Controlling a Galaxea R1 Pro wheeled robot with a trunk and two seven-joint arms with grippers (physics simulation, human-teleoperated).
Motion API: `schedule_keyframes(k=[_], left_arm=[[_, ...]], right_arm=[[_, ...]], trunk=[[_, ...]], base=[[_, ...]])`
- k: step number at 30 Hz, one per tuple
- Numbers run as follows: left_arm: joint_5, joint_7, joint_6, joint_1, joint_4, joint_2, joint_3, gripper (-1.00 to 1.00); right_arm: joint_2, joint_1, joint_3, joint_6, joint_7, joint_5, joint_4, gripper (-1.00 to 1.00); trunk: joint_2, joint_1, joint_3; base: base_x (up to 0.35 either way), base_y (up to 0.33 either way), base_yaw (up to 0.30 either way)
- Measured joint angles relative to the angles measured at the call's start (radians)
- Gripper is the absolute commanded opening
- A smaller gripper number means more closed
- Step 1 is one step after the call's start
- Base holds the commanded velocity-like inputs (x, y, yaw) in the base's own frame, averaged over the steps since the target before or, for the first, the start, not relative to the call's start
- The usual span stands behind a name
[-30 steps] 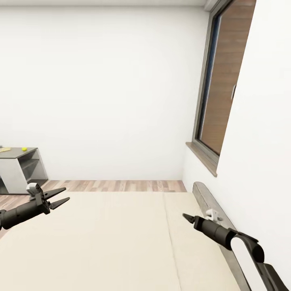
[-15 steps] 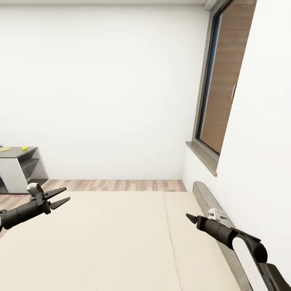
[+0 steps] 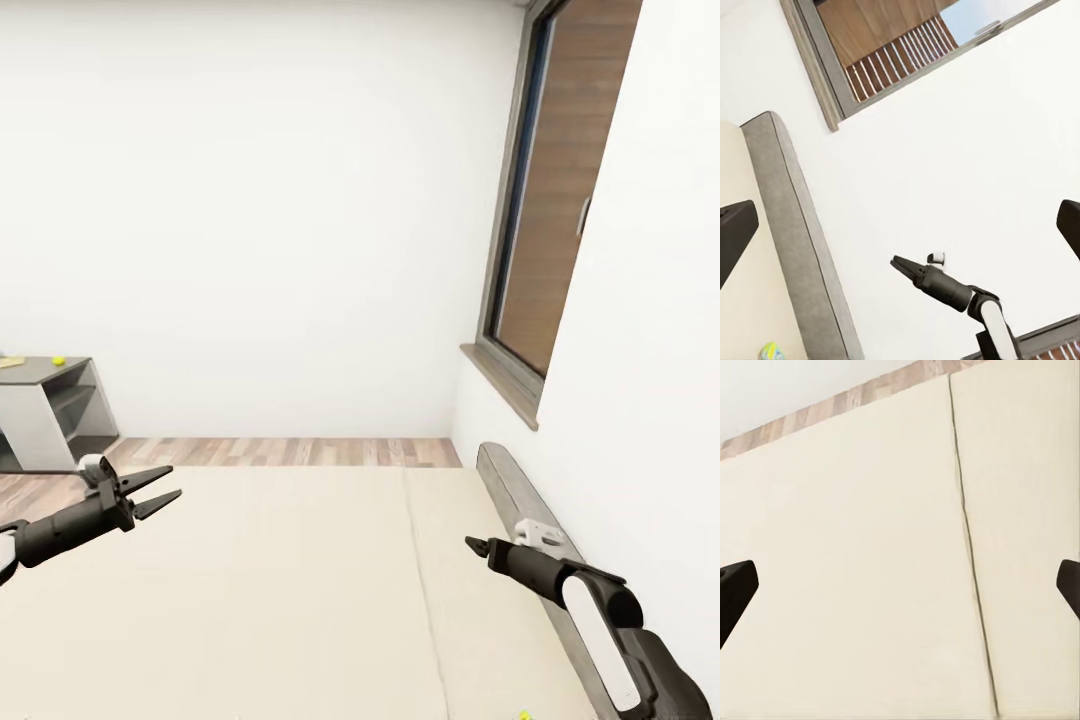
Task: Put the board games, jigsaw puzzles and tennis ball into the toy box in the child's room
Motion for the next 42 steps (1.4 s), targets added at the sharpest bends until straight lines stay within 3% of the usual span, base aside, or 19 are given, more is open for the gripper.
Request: schedule_keyframes(k=[3, 10, 18, 25, 32, 42], left_arm=[[-0.005, 0.012, 0.001, -0.005, 0.001, -0.019, -0.001, 1.00], [-0.007, 0.145, 0.000, -0.017, 0.001, -0.060, -0.002, 1.00], [-0.007, 0.258, 0.000, -0.024, 0.001, -0.103, -0.003, 1.00], [-0.011, 0.368, 0.001, -0.022, 0.006, -0.167, -0.004, 1.00], [-0.029, 0.435, 0.001, -0.022, 0.009, -0.184, -0.004, 1.00], [-0.030, 0.438, 0.002, -0.022, 0.009, -0.181, -0.003, 1.00]], right_arm=[[-0.001, -0.031, 0.001, 0.000, -0.001, 0.002, 0.067, 1.00], [-0.003, -0.084, 0.001, -0.003, -0.002, 0.004, 0.174, 1.00], [-0.006, -0.106, 0.001, -0.027, -0.003, 0.004, 0.237, 1.00], [-0.005, -0.127, 0.001, -0.031, -0.003, 0.010, 0.281, 1.00], [-0.006, -0.130, 0.002, -0.031, -0.003, 0.019, 0.287, 1.00], [-0.002, -0.130, 0.009, -0.033, -0.003, 0.021, 0.288, 1.00]], trunk=[[0.000, 0.000, -0.005], [0.000, 0.000, -0.016], [0.001, 0.000, -0.028], [0.002, 0.000, -0.038], [0.002, 0.000, -0.050], [0.002, 0.000, -0.066]], base=[[0.000, 0.000, 0.000], [0.000, 0.000, 0.000], [0.000, 0.000, 0.000], [0.000, 0.000, 0.000], [0.000, 0.000, 0.000], [0.000, 0.000, 0.000]])
